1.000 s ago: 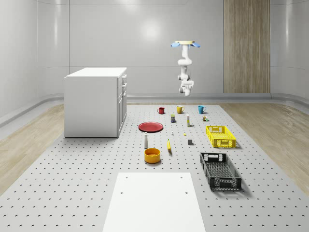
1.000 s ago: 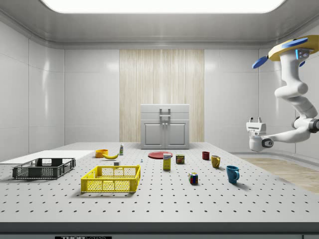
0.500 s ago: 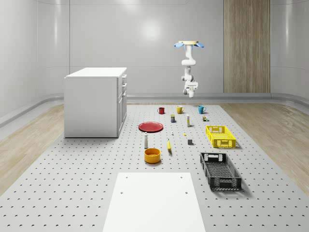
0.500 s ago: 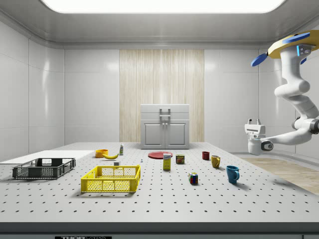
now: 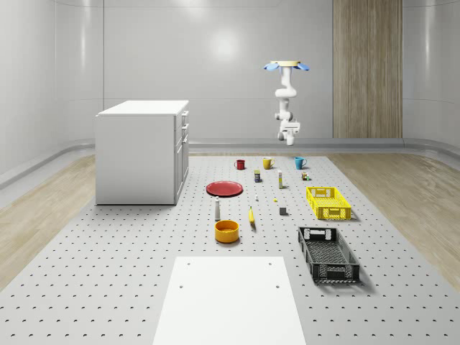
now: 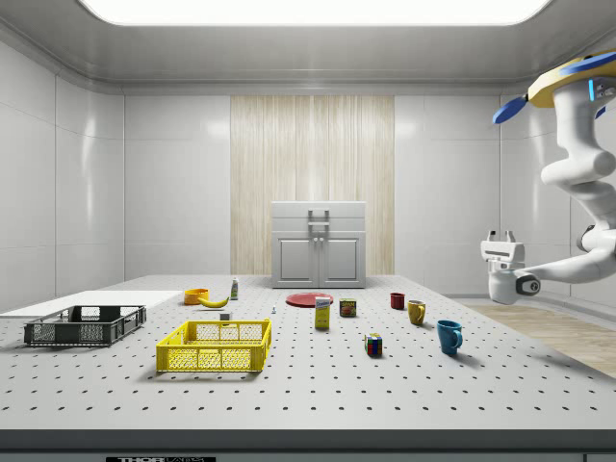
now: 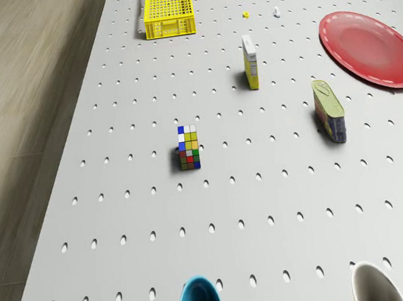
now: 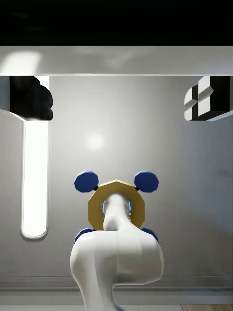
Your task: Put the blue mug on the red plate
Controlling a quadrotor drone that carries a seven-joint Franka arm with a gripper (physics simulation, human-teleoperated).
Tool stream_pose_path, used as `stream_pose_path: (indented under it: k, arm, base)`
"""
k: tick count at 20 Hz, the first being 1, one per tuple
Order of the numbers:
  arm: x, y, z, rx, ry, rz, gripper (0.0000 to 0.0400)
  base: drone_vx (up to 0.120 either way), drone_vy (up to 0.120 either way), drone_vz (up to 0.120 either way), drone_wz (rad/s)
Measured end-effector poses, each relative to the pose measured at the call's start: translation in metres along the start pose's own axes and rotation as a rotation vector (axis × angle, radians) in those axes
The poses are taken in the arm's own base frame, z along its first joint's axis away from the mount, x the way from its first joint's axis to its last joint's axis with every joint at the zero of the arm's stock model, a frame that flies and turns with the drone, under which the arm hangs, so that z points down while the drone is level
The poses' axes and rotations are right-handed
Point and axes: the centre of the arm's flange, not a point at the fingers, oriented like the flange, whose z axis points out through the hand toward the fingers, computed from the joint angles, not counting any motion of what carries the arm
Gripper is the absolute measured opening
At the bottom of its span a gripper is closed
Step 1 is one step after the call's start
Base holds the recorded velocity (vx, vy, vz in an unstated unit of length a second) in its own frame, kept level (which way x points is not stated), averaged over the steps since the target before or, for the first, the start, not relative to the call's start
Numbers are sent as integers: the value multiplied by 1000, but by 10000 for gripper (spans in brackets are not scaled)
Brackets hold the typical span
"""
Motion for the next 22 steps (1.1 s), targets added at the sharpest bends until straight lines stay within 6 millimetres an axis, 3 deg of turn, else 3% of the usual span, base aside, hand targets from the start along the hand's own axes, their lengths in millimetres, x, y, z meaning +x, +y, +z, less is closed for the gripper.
stream_pose_path:
  k: [14,22]
  arm:
    - [-2,0,0,0,15,0,400]
    - [-4,-2,0,-21,44,0,400]
  base:
    - [120,0,0,0]
    - [5,0,0,0]
